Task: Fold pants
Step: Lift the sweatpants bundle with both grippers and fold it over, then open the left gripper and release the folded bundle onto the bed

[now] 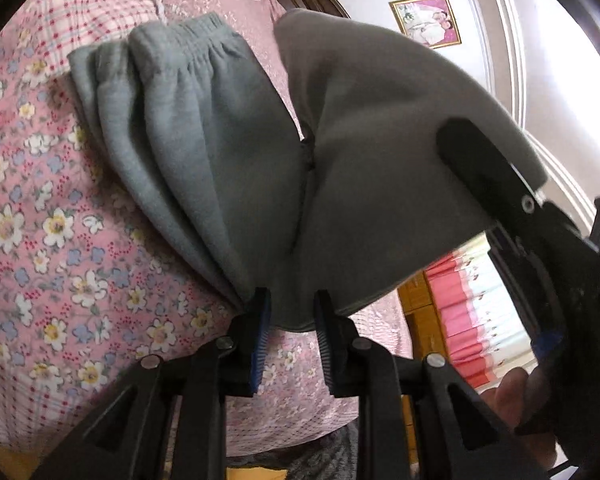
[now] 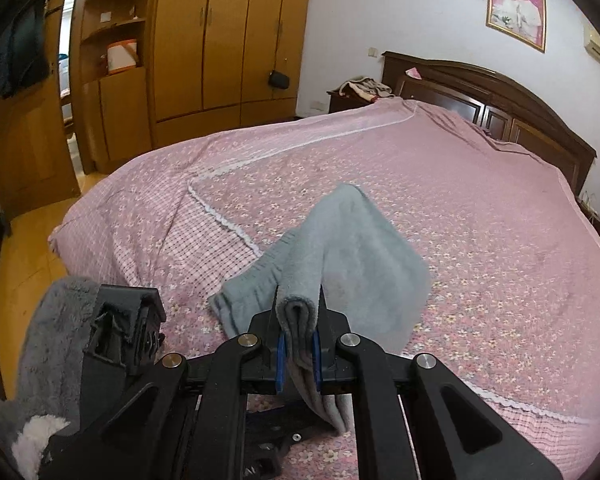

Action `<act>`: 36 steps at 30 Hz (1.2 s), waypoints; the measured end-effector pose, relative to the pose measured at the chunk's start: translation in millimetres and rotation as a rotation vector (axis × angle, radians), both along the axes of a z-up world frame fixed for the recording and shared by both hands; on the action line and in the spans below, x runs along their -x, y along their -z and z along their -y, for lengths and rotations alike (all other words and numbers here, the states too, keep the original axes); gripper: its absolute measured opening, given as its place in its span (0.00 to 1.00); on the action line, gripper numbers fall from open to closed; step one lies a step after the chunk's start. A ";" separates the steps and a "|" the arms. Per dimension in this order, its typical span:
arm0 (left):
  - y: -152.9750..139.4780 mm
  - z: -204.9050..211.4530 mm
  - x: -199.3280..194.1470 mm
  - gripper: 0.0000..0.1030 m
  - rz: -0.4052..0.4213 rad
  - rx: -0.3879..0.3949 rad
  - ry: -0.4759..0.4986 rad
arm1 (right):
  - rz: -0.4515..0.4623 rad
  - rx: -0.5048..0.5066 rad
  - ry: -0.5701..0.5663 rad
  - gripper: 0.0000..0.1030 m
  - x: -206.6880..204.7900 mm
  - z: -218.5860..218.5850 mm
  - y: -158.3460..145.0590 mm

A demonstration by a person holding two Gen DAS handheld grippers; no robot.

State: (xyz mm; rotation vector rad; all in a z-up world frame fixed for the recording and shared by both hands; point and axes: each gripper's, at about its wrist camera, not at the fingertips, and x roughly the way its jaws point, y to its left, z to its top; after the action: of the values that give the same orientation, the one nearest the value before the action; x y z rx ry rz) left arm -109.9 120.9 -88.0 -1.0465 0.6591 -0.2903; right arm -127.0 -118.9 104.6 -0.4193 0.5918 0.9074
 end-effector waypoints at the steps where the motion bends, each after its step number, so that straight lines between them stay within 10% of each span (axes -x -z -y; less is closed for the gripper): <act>1: -1.2 0.5 0.6 0.22 -0.001 -0.009 0.001 | 0.001 0.006 -0.004 0.10 1.1 -2.6 1.6; 18: 10.3 -45.5 15.6 0.25 -0.010 0.122 0.011 | 0.115 0.134 -0.016 0.11 22.7 -60.2 28.9; 36: 41.3 -86.0 32.7 0.25 -0.057 0.250 -0.030 | -0.013 0.181 -0.092 0.17 16.0 -81.4 57.8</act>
State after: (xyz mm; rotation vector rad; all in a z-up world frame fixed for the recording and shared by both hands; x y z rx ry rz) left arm -142.6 206.8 -129.2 -1.3069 0.6692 -0.3238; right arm -143.0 -37.5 46.8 -0.6079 0.6732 0.9483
